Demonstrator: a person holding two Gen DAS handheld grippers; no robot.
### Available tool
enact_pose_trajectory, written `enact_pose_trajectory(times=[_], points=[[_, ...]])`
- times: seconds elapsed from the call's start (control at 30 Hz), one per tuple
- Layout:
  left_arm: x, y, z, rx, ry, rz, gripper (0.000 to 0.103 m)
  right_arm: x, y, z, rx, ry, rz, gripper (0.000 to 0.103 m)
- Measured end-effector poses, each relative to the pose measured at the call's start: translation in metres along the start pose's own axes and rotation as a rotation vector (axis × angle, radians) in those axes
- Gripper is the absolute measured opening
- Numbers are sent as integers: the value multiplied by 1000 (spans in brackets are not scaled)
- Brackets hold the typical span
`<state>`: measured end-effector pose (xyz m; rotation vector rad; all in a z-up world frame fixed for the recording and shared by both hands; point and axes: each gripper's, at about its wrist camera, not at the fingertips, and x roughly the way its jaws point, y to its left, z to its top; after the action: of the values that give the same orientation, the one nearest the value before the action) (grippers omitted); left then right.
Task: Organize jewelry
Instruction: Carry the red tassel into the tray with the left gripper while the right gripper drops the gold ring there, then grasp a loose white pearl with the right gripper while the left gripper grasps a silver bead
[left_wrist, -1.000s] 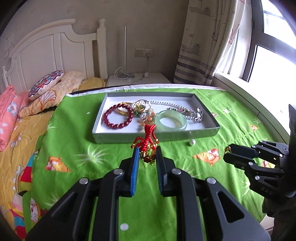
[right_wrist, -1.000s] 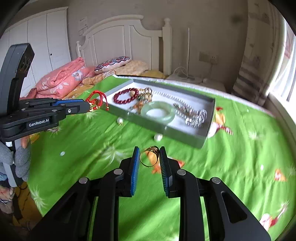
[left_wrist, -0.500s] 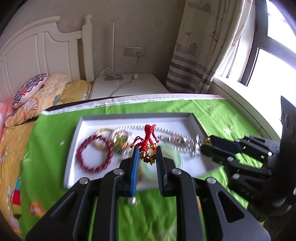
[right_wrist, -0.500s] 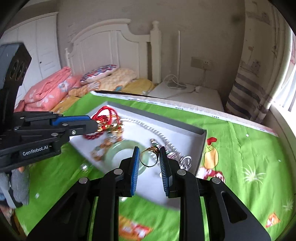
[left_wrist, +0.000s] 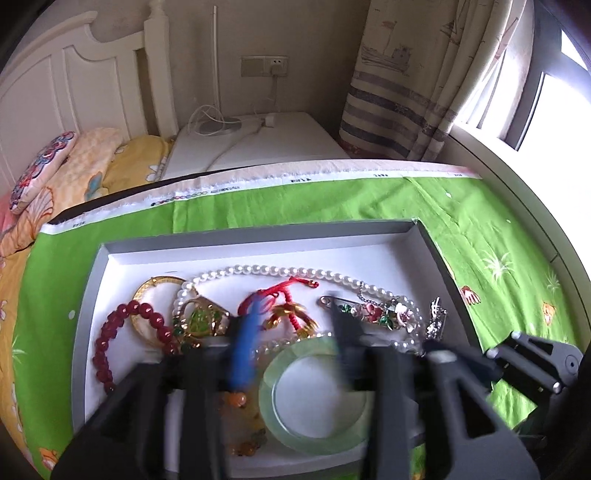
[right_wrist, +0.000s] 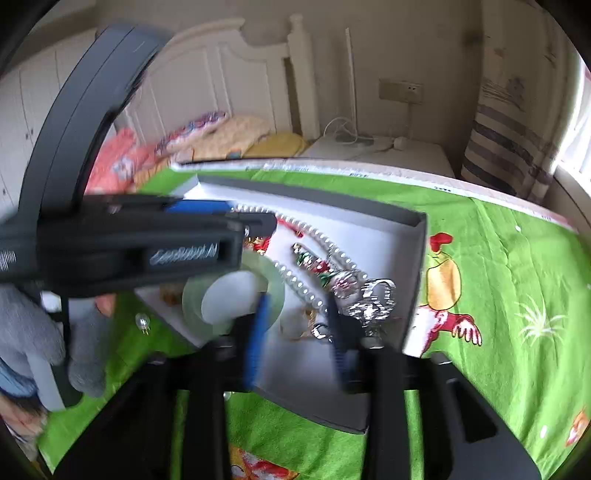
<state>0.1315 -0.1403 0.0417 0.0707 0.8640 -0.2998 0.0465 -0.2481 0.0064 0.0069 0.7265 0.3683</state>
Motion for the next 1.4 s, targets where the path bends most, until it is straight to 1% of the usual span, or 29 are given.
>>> enact_pose_trajectory(times=[0.03, 0.07, 0.1, 0.17, 0.23, 0.27, 0.33, 0.43, 0.47, 0.53, 0.6, 0.67, 0.73, 0.8, 0.87, 0.93, 0.97, 1.03, 1.1, 1.2, 1.27, 1.4], points=[[-8, 2, -3, -11, -35, 20, 65, -5, -4, 0, 18, -25, 9, 51], [-14, 2, -5, -17, -53, 29, 65, -9, -5, 0, 25, -43, 9, 51], [-27, 4, -11, -29, -89, 39, 66, -14, -7, 0, 25, -62, 4, 51], [-50, 9, -23, -56, -138, 53, 73, -21, -9, 0, 26, -93, -7, 51], [-76, 16, -42, -98, -181, 104, 91, -20, -12, 1, 38, -97, -12, 51], [-87, 20, -55, -120, -186, 126, 93, -19, -12, 1, 39, -96, -17, 51], [-101, 29, -83, -145, -179, 130, 95, -19, -15, 1, 52, -96, -20, 51], [-110, 41, -118, -165, -139, 156, 97, -23, -22, 1, 95, -128, 7, 51], [-109, 46, -127, -174, -122, 156, 97, -24, -24, 1, 108, -125, 11, 51], [-105, 59, -143, -224, -77, 144, 97, -27, -23, 0, 121, -106, -4, 51], [-101, 67, -152, -264, -55, 124, 97, -40, -12, -4, 106, -108, -5, 51], [-104, 76, -155, -304, -64, 89, 97, -51, 3, -11, 69, -91, 0, 51], [-102, 78, -156, -314, -57, 72, 98, -54, 18, -22, 19, -55, -6, 51], [-97, 79, -157, -314, -32, 58, 98, -48, 31, -36, -22, 16, 11, 51], [-97, 77, -157, -312, -30, 67, 98, -37, 41, -47, -46, 74, 11, 51], [-98, 77, -157, -311, -35, 60, 98, -30, 49, -50, -72, 103, -12, 50], [-98, 77, -157, -314, -35, 58, 98, -29, 51, -48, -79, 100, -31, 50], [-98, 78, -157, -322, -38, 52, 99, -26, 53, -46, -66, 107, -20, 49], [-96, 79, -157, -329, -35, 47, 99, -18, 59, -45, -74, 130, -25, 39], [-96, 79, -156, -325, -35, 44, 99, -10, 67, -44, -100, 148, -58, 34], [-96, 78, -157, -318, -35, 44, 99, -8, 68, -42, -85, 144, -54, 32], [-96, 74, -156, -305, -39, 43, 99, -4, 69, -41, -89, 149, -72, 27]])
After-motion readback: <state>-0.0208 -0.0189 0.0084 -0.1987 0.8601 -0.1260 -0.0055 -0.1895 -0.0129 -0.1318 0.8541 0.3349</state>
